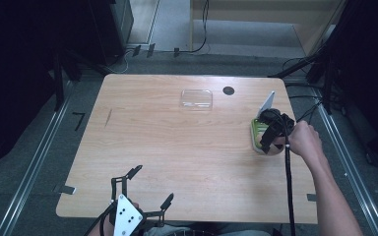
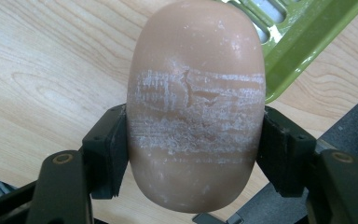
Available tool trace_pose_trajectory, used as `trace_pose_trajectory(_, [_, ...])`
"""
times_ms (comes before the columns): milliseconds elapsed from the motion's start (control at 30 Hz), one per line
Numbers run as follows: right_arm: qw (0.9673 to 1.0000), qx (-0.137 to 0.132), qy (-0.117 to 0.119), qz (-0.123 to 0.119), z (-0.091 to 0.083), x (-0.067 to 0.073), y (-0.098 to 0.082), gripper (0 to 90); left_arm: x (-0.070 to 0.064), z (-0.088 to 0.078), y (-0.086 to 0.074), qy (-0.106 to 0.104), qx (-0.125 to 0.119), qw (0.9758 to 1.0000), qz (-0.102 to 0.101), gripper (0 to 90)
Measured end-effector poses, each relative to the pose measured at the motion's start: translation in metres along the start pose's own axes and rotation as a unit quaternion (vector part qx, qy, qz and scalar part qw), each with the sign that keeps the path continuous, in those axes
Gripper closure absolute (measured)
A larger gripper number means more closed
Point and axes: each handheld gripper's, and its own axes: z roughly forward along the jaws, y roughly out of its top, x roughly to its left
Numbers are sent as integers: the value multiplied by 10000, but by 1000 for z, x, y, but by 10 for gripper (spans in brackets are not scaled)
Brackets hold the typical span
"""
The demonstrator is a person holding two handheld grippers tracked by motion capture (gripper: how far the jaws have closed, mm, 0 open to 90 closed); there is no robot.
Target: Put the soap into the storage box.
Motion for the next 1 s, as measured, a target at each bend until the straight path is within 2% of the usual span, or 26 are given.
trace_pose_trajectory(600, [9992, -76, 104, 390, 1, -25, 11, 340, 0, 0, 0, 3, 2, 10000, -13, 0])
trace_pose_trajectory(1000, [9965, -258, 244, 759, 8, -37, 21, 340, 0, 0, 0, 7, 3, 10000, -18, 0])
